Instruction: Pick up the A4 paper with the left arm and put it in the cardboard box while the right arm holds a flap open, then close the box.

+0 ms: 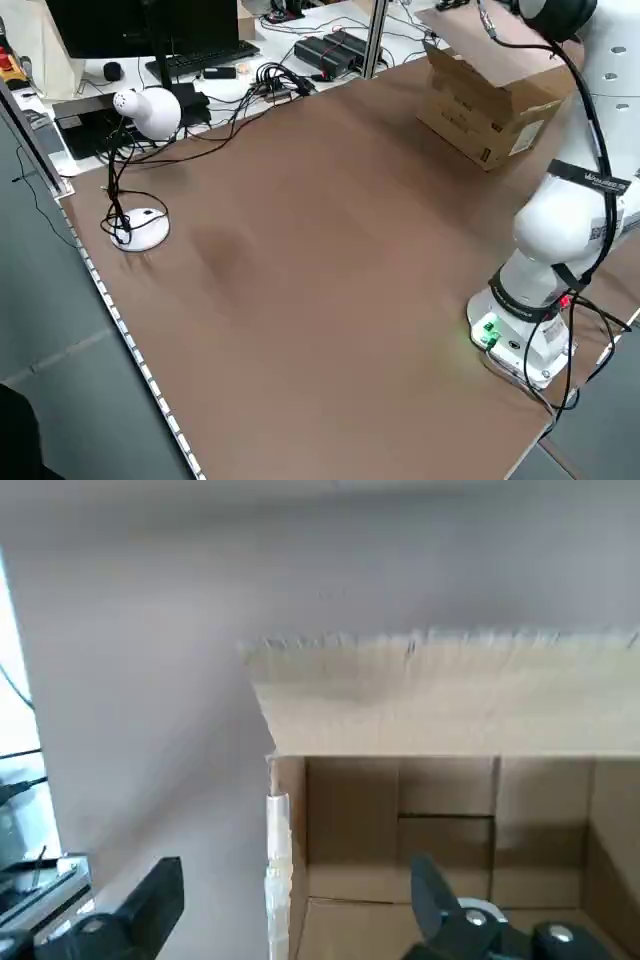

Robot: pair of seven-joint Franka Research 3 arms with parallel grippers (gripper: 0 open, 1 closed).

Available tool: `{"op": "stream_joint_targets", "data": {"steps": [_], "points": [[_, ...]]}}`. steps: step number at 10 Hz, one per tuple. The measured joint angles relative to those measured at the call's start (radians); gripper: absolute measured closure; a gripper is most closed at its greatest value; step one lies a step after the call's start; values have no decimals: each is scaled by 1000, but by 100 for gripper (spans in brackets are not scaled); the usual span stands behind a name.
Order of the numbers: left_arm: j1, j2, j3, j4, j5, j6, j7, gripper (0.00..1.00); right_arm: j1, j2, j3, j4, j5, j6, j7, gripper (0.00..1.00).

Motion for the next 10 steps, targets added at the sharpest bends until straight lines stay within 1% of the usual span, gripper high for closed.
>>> {"op": "stream_joint_targets", "data": {"steps": [1,2,4,7,10], "points": [[-19,0,0,0,-18,65,-38,69,-39,-39,-4,0,0,-51,-121,0],[-32,0,0,1,-29,114,-67,69,-92,-67,-4,-1,0,-83,-288,0],[-53,4,3,0,-42,188,-106,69,-149,-91,-8,-2,0,-145,-668,0],[-80,35,7,1,-43,266,-138,69,-250,-112,-12,-2,1,-202,-1152,0],[-103,56,8,1,-43,317,-140,69,-355,-117,-13,-6,1,-219,-1463,0]]}}
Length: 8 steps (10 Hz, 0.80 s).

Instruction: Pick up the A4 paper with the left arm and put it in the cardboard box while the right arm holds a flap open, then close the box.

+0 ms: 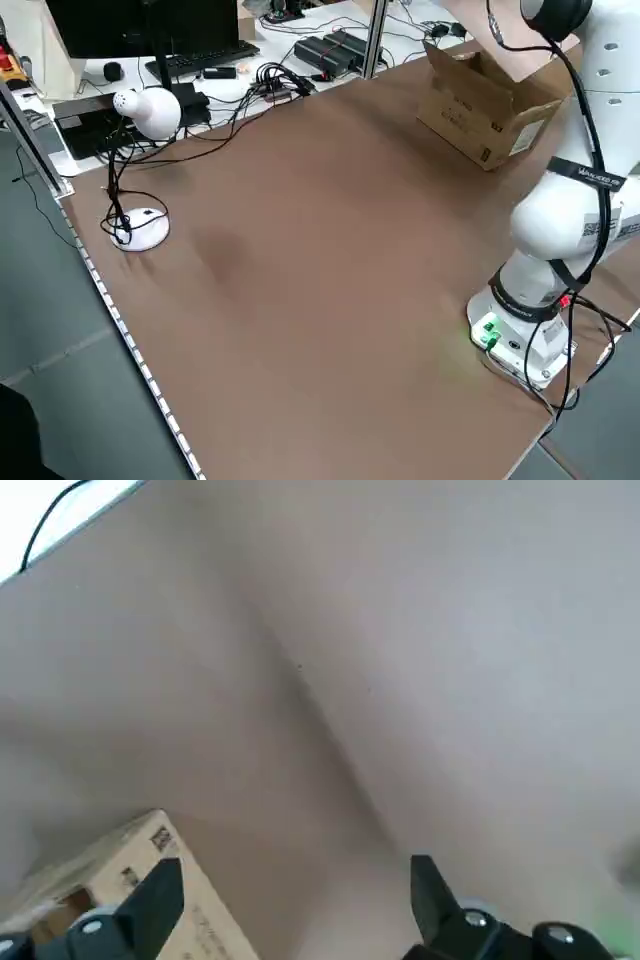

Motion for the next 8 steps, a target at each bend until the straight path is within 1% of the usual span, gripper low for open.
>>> {"op": "stream_joint_targets", "data": {"steps": [3,5,6,8], "points": [[-41,48,13,0,0,72,-2,69,-125,0,0,-5,24,-47,-259,0],[-89,82,69,0,0,110,-6,69,-208,-1,0,-5,43,-77,-394,0],[-116,103,108,0,0,136,-6,69,-230,-1,0,-5,48,-82,-429,0],[-172,133,175,0,-1,180,-6,69,-239,-2,1,-5,49,-105,-495,0]]}}
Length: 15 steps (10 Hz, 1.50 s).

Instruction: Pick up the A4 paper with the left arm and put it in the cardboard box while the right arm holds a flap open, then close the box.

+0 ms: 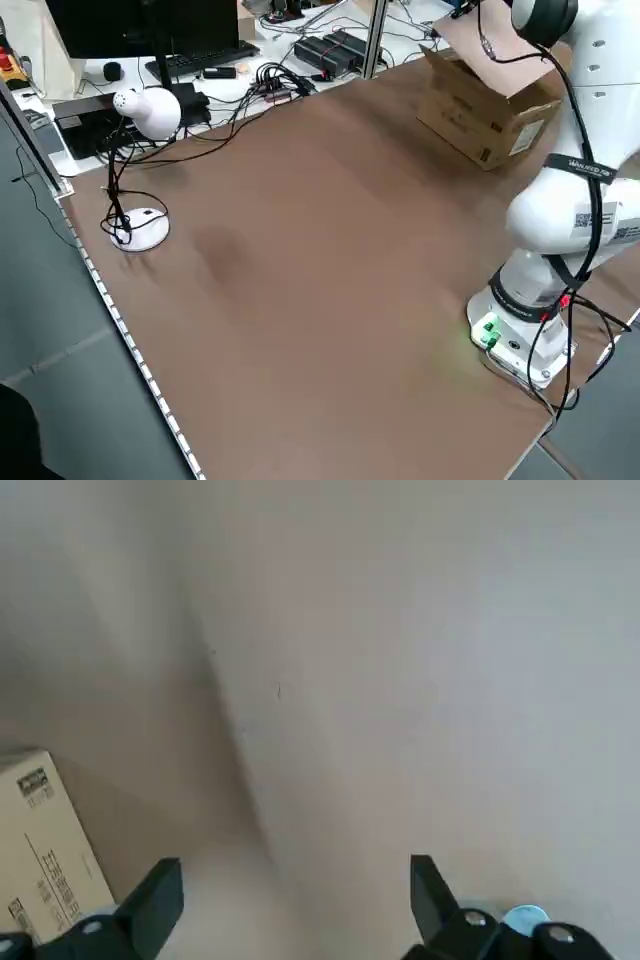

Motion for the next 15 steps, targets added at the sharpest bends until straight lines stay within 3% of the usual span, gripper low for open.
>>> {"op": "stream_joint_targets", "data": {"steps": [6,9,15], "points": [[-51,22,29,2,0,66,-15,69,0,0,8,-1,3,-12,-18,0],[-52,22,31,4,0,106,-22,69,-10,0,8,-4,58,-13,-17,0],[-75,46,35,3,0,118,-22,69,-17,0,13,-6,75,-14,-24,0]]}}
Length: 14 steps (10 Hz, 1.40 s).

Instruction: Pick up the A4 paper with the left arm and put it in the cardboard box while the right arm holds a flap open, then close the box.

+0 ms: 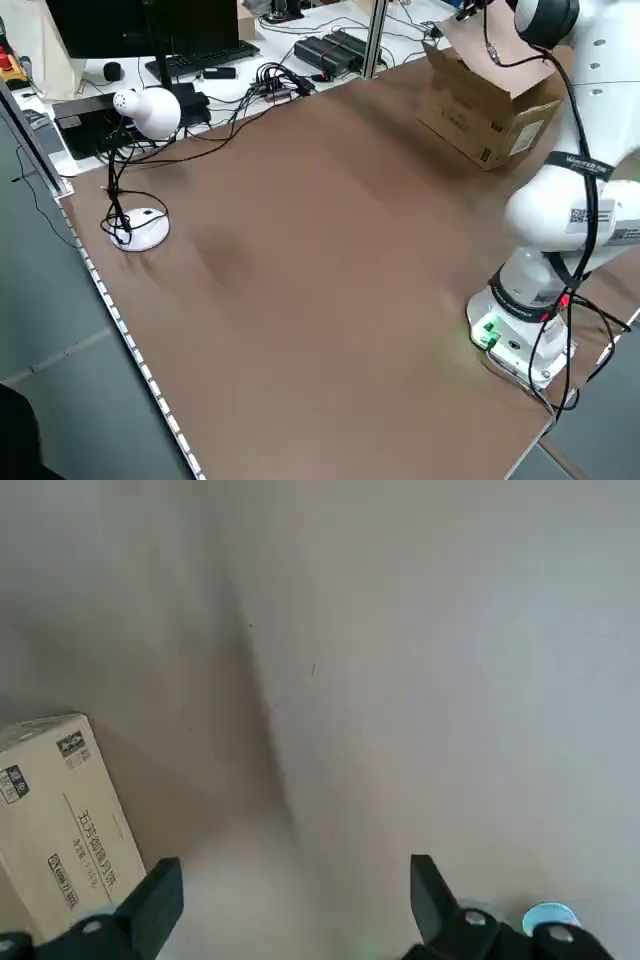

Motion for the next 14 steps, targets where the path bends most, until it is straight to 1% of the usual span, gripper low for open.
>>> {"op": "stream_joint_targets", "data": {"steps": [10,14], "points": [[-30,89,2,-1,0,3,0,69,0,0,2,0,0,1,-4,0],[-35,110,3,-1,2,3,0,69,0,0,2,0,0,1,-5,0]]}}
